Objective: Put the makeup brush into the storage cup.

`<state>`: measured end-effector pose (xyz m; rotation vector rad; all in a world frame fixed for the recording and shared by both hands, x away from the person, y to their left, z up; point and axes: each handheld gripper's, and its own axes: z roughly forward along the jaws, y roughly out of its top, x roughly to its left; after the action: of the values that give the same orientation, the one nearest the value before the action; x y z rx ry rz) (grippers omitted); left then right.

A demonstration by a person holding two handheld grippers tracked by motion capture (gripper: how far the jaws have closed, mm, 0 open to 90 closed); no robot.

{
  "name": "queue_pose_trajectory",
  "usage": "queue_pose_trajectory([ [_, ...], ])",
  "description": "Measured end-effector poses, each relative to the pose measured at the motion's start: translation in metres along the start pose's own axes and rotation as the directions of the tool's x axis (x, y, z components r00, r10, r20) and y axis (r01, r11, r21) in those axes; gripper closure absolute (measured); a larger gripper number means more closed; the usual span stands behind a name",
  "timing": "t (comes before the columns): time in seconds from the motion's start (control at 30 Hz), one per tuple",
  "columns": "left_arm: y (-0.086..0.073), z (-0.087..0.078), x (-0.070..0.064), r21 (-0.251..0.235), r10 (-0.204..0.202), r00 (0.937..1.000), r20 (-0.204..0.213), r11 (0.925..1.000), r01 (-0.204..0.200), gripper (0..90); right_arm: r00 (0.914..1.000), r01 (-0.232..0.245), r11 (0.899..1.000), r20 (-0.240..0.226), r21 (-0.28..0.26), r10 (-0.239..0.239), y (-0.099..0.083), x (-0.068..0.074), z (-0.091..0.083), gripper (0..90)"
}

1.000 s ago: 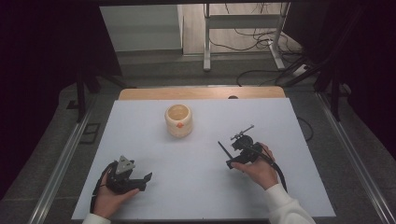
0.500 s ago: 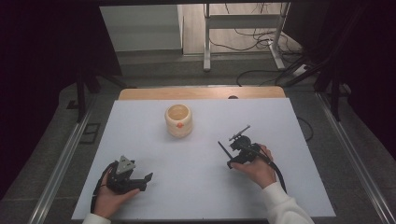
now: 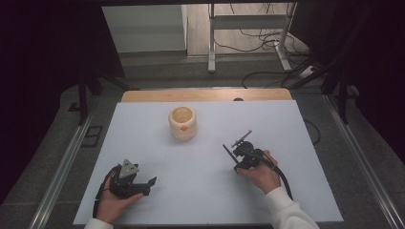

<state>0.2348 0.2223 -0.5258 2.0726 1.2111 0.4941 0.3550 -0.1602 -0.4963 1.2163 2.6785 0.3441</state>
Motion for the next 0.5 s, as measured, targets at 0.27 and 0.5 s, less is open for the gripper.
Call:
queue_pose_trajectory([
  [0.27,-0.0002,0.0003,-0.0007,0.006,0.008,1.0000,0.002,0.9999,-0.008,16.6,0.9994,-0.003,1.000,-0.036,0.007,0.003,-0.0001,0.0013,-0.0006,65.9],
  [0.5,0.0000,0.0005,-0.0019,0.006,0.013,0.9999,0.003,0.9999,-0.013,16.6,0.9991,0.005,1.000,-0.042,0.026,-0.004,0.0022,-0.0015,-0.0004,75.1],
])
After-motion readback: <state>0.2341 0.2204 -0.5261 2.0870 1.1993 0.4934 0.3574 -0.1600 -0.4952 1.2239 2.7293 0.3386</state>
